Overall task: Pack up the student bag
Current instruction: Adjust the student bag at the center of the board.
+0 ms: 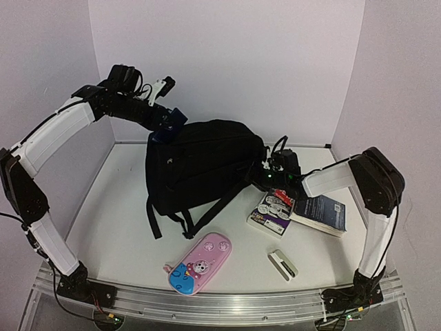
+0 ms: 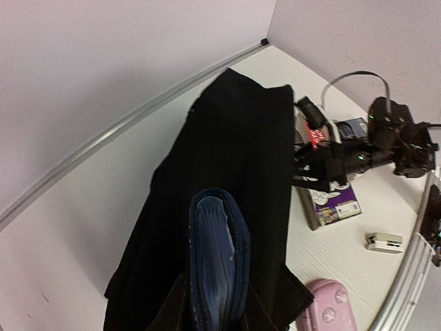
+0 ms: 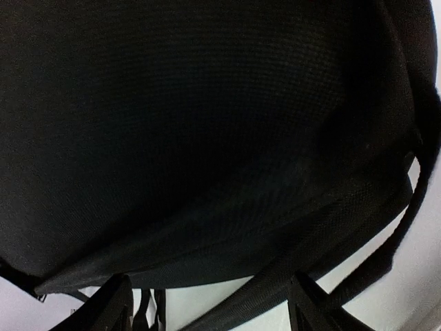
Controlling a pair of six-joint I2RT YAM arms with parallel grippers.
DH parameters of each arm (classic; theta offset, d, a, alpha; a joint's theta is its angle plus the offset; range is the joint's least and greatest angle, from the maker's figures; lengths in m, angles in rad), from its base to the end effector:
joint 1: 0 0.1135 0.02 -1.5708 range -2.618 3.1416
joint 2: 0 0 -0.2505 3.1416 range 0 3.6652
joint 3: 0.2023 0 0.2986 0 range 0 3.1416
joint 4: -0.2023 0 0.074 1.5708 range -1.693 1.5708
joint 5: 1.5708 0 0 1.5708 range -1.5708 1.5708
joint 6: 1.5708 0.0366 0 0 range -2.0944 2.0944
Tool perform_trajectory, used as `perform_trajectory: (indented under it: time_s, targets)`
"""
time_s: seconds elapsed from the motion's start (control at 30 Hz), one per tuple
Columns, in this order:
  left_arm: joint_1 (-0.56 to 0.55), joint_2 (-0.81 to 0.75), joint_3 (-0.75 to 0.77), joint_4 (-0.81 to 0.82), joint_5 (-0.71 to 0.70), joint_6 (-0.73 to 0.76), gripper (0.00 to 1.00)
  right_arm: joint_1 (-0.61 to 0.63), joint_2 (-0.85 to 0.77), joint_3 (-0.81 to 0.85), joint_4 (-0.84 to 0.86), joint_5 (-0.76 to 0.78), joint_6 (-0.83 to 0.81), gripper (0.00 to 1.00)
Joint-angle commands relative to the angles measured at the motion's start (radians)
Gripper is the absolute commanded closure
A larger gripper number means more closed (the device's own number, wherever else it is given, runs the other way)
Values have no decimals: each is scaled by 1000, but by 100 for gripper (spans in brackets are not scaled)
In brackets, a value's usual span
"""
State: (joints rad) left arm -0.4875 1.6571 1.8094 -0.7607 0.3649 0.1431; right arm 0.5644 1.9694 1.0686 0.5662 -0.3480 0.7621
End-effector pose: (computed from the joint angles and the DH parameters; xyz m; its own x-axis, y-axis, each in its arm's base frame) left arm 0.3565 -0.2038 0.4049 -0.4005 0.3631 -0.8413 0.7612 0.6429 -0.0849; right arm 0.3721 0.2503 0.1167 -0.7358 0.3024 -0.6059 -0.3690 0.5712 0.7332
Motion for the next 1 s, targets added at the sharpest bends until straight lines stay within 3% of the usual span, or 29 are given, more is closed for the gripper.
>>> perform_trajectory:
  time_s: [0.0, 0.2, 0.37, 0.57, 0.67, 0.97]
  targets:
    - [1, -70, -15, -54, 168, -95, 100, -2, 59, 154, 42, -5, -66, 27]
    - [1, -135, -68, 13, 230, -169, 100, -2, 42, 197, -50, 53, -81, 25]
    - [1, -177, -98, 36, 138, -167, 100, 15, -100, 157, -210, 131, -31, 25]
    - [1, -233, -132, 70, 37, -166, 100, 127, -241, 166, -384, 181, 98, 30]
    - [2, -244, -139, 76, 28, -170, 100, 178, -249, 205, -444, 176, 190, 36]
    - [1, -267, -169, 97, 44, -187, 100, 289, -178, 350, -541, 216, 296, 41]
